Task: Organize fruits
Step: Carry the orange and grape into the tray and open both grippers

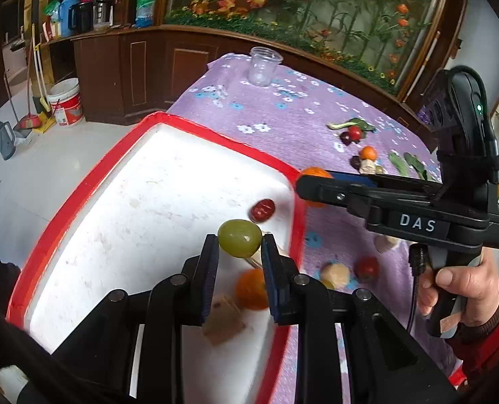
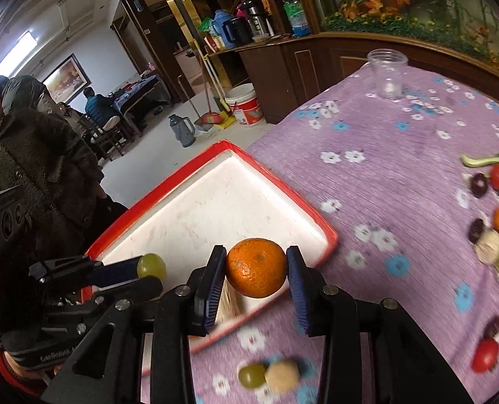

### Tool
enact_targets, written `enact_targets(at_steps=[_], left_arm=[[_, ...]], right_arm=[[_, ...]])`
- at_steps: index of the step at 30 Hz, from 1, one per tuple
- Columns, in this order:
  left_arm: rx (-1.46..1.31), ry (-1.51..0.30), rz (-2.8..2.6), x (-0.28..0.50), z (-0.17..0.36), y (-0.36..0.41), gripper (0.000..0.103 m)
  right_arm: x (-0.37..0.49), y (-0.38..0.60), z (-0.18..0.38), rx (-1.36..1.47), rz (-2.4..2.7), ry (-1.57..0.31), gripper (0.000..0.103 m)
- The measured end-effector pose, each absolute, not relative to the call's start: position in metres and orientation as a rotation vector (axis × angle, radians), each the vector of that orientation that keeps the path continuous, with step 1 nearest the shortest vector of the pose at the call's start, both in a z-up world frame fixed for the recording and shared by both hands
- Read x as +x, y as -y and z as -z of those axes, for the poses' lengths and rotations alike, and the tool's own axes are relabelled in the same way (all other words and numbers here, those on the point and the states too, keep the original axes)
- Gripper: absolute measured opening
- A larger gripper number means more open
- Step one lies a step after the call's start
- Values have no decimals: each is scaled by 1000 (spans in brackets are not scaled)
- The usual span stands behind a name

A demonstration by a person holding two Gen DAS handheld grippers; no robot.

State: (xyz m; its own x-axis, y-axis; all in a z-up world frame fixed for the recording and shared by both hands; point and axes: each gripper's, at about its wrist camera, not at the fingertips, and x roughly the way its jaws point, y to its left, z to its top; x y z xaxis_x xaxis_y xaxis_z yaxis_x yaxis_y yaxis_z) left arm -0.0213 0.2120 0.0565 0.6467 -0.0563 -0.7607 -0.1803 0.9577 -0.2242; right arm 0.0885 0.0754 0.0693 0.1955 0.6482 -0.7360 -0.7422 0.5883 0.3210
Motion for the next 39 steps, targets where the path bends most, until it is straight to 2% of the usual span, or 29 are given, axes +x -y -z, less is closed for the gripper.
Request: enact_targets(at_steps=[18, 31, 32, 35, 39], left_arm=[[-310, -956, -118, -3, -33, -226, 23], [-333, -1003, -135, 1, -22, -227, 24], [-333, -1001, -137, 1, -23, -227, 27], [-322, -977, -153, -5, -27, -227, 62], [-320, -947, -159, -14, -33, -225, 65]], right_arm=[[117, -116, -25, -183, -939, -978, 37], [115, -102, -35, -165, -925, -959, 40], [114, -98, -39, -154, -928, -953, 40], [109, -81, -55, -130, -926, -931, 42], [97, -55, -71, -114, -904, -907, 48]])
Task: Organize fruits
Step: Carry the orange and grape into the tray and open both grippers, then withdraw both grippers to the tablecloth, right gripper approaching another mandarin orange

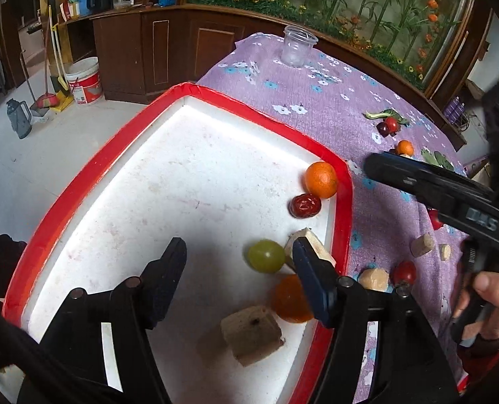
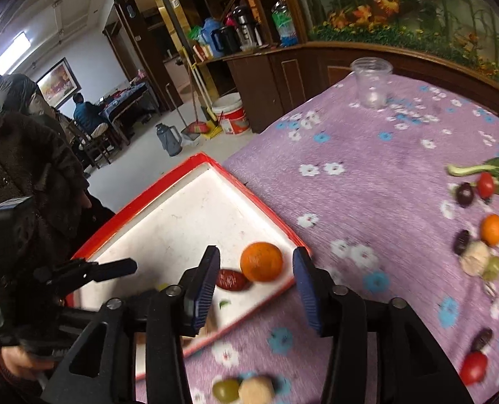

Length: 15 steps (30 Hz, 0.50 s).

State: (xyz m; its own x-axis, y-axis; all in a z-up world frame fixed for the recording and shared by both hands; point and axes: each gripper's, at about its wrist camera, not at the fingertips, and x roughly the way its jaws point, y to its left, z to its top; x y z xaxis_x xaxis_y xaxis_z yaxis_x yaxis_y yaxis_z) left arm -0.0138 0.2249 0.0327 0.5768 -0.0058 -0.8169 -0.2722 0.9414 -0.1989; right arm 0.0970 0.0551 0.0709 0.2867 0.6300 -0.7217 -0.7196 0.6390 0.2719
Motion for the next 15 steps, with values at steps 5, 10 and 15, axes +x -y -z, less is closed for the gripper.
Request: enact_targets(at_steps=[5, 10, 15], left_arm=[[-328, -937, -132, -21, -36, -213, 65], [-277, -921, -88, -28, -45, -186, 65], [-230, -896, -15, -32, -55, -153, 65]], right_arm=[[83, -14, -80, -69, -862, -902, 57], [70, 31, -80, -1, -783, -909, 63], [49, 75, -80, 27, -687, -883, 63]])
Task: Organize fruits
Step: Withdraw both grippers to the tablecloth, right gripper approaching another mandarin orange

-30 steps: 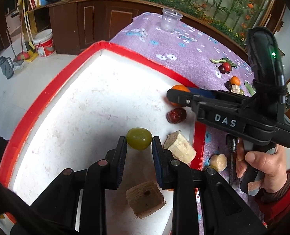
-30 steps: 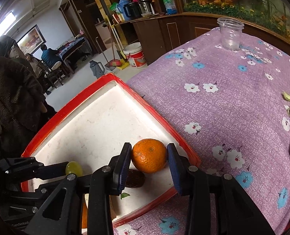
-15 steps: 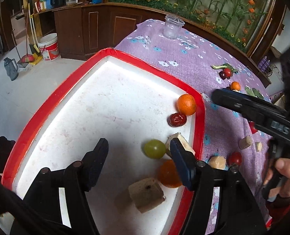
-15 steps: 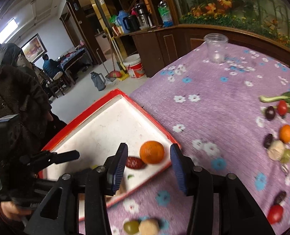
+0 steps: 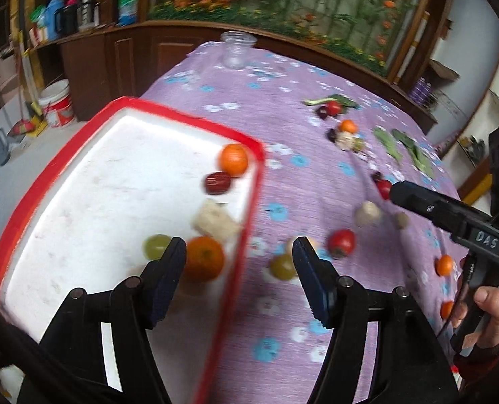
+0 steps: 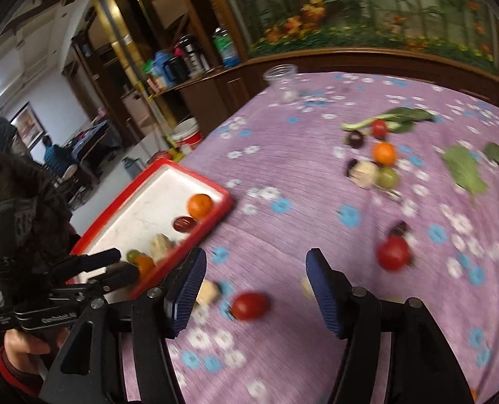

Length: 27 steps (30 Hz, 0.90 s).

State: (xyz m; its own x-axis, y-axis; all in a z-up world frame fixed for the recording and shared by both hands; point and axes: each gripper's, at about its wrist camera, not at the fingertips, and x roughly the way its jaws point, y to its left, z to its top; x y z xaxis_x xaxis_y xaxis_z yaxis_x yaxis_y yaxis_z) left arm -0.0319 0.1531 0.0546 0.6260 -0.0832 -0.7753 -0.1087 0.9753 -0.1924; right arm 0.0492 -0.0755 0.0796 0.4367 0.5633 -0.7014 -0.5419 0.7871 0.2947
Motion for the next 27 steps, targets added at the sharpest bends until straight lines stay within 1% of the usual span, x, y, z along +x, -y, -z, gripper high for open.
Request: enact_targets(at_steps=[4, 12, 22, 27], left_arm=[[-195, -904, 32, -30, -55, -130, 65], [-138, -923, 102, -29, -48, -91, 65], [-83, -928, 158, -26, -40, -64, 65], [-58, -916, 186, -22, -38, -55, 64]], right_arm=[[42, 104, -72, 58, -653, -900, 63], [31, 150, -78, 40, -596, -892, 63], [3, 226, -81, 4, -481, -875, 63], [1, 246, -73, 6, -437, -891, 63]])
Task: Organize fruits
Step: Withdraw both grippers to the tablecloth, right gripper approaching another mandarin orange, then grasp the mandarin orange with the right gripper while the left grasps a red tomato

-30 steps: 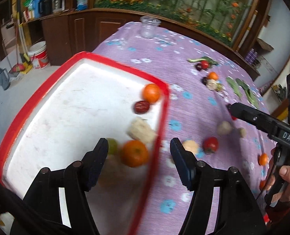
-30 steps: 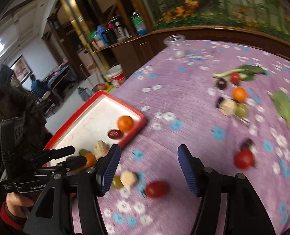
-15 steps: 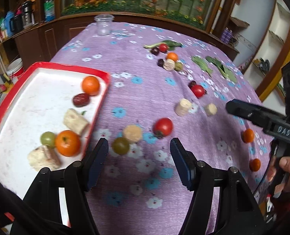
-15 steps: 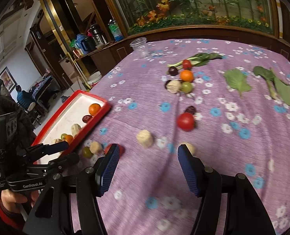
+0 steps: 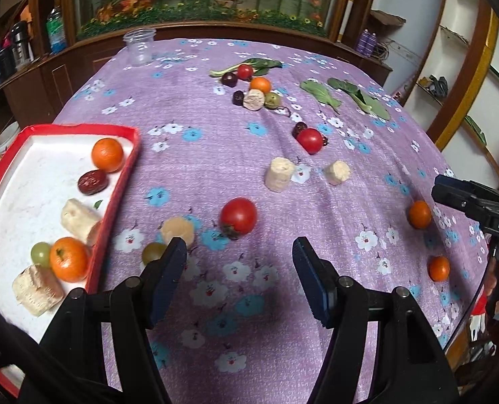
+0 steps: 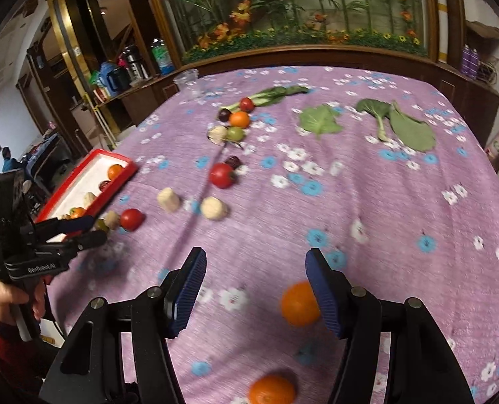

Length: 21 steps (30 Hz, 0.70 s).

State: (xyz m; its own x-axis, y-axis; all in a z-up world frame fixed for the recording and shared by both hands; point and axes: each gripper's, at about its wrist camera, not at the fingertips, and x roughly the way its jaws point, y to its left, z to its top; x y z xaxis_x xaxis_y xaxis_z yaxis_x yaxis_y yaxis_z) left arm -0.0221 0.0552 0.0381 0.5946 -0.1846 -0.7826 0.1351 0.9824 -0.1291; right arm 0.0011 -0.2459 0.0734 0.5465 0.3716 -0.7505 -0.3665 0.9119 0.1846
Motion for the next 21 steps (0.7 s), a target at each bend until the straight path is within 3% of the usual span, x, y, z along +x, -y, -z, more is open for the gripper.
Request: enact_targets(at_steps=[11, 15, 19, 21], left_arm=[[-23, -937, 189, -2, -26, -47, 64], [-16, -944, 190, 10, -24, -43, 54], [-31, -952, 181, 21, -19, -44, 49], [-45, -968, 183, 24, -15, -45, 32]], right_arm=[[7, 259, -39, -4, -390, -941, 62], [10, 262, -30, 2, -383, -962, 62], [13, 266, -18, 24, -386, -988, 49], [12, 266, -18, 15, -379, -977, 44]])
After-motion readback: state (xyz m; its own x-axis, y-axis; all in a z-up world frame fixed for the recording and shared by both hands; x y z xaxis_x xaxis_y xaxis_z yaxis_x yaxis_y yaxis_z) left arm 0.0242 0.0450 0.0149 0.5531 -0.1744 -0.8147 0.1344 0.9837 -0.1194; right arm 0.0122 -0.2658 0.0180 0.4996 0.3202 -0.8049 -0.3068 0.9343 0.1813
